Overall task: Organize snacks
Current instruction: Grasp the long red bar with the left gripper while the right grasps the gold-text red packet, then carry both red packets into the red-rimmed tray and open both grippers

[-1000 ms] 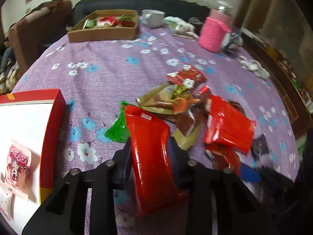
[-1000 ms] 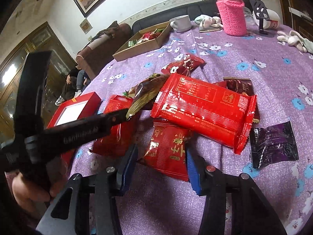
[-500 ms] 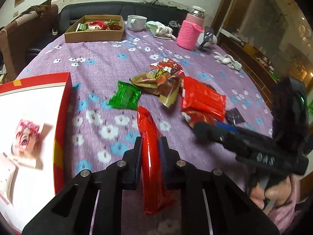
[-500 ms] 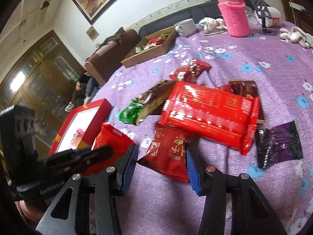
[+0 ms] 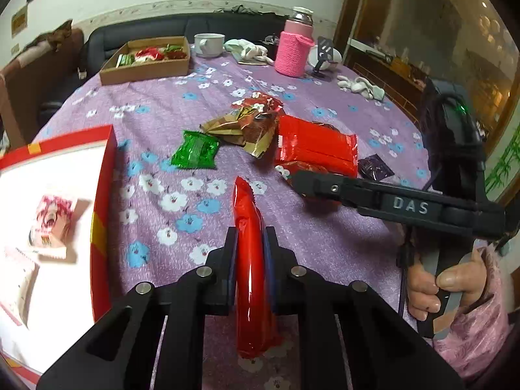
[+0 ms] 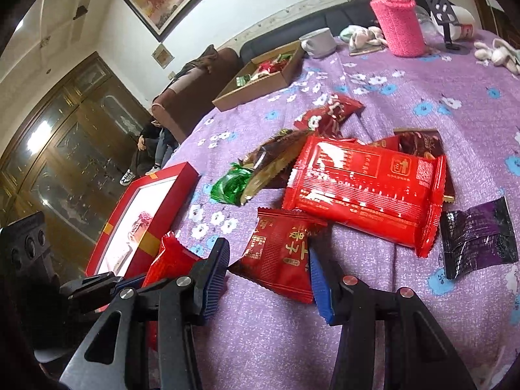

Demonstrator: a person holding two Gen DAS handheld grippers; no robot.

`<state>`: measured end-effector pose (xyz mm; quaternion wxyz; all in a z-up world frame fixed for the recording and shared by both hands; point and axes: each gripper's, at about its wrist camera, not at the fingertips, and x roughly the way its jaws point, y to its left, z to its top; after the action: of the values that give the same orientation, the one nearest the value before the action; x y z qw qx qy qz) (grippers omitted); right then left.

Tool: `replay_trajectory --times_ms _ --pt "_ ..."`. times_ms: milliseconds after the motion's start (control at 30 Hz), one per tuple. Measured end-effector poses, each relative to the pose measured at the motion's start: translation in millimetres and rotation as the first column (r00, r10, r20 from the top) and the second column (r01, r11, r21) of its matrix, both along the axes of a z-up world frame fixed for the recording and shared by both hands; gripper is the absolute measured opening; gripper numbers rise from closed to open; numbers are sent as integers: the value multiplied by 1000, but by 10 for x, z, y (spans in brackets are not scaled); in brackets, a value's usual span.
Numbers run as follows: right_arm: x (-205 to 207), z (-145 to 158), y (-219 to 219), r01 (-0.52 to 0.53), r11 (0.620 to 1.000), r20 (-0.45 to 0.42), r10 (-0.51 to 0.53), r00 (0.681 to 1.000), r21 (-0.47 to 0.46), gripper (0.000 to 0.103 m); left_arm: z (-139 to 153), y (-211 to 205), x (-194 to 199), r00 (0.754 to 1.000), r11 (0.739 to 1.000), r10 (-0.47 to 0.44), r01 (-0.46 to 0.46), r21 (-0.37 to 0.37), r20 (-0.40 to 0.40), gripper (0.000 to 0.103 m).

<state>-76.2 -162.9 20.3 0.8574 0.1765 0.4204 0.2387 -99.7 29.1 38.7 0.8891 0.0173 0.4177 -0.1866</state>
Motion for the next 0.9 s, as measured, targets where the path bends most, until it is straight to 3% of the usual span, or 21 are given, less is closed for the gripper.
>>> replay_trajectory --times_ms 200,267,367,700,900 --pt "50 -48 -24 18 1000 -30 -19 999 -11 48 -27 -213 -35 1000 992 -13 11 123 22 14" --pt "60 -61 -19 19 1000 -36 -20 999 -17 48 -98 -223 -27 1000 990 -13 14 139 -7 14" --pt "72 -78 -12 18 1000 -43 -19 999 -23 49 -264 -232 6 997 992 -9 19 127 -75 14" --pt "67 -82 -9 15 1000 -42 -16 999 -15 48 -166 -186 -78 1000 995 -16 18 102 -26 12" --pt "34 -19 -8 -19 999 -17 20 1000 47 48 -27 -86 -91 1000 998 -13 13 64 10 12"
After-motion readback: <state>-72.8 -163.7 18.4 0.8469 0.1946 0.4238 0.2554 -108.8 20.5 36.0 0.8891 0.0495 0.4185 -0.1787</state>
